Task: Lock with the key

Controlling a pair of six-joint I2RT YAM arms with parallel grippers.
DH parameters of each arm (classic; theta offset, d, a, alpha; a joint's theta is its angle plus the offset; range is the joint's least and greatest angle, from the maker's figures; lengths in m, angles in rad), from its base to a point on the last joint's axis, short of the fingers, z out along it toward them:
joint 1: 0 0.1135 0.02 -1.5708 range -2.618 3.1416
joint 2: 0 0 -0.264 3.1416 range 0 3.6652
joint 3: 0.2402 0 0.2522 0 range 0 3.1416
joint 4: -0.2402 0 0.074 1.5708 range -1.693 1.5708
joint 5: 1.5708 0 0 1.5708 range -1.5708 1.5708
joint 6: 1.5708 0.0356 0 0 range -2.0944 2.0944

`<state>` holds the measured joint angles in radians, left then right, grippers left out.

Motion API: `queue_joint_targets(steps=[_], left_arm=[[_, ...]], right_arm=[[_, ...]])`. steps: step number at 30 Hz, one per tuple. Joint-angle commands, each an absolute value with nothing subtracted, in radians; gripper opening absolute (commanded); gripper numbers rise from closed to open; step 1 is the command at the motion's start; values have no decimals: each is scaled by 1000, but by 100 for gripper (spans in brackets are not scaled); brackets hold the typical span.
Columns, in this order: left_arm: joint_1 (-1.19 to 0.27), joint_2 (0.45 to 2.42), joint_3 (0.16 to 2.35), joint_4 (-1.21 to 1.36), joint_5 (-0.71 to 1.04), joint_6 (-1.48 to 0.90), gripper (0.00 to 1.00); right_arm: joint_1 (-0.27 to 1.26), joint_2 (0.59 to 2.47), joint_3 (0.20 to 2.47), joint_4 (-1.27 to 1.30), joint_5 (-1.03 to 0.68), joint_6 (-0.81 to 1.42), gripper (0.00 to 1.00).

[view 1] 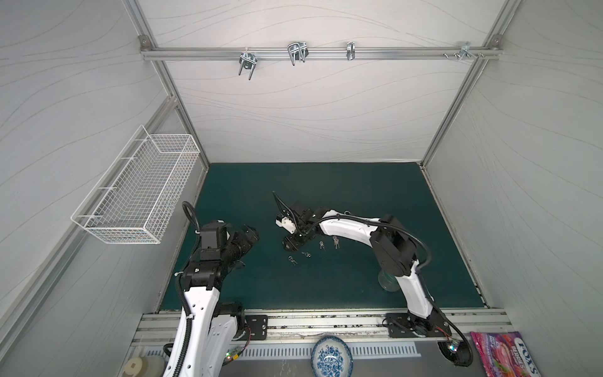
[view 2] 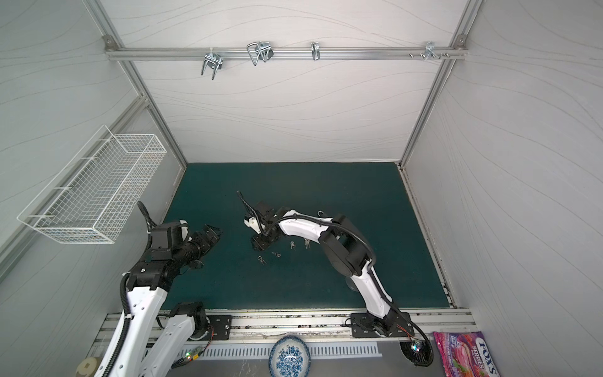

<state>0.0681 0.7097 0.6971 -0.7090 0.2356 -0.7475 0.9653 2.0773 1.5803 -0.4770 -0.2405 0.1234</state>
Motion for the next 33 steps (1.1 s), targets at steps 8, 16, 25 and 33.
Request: queue_joint_targets(steps=[8,16,25,33], left_arm=[[-69,895,845,-551,-6,-662,99],[-68,852,649,-178,-276,-622,99],[-22,980,502,171,-220,-386,98],[9,1174,523,271,-259,-270,98]], right_arm=[[733,1476,1177,-88,-359,174,76],[427,1248,979,-1,-234,144,89],[325,1256,821,198,123,-44,99],[193,1288,675,234,258,-105,99]])
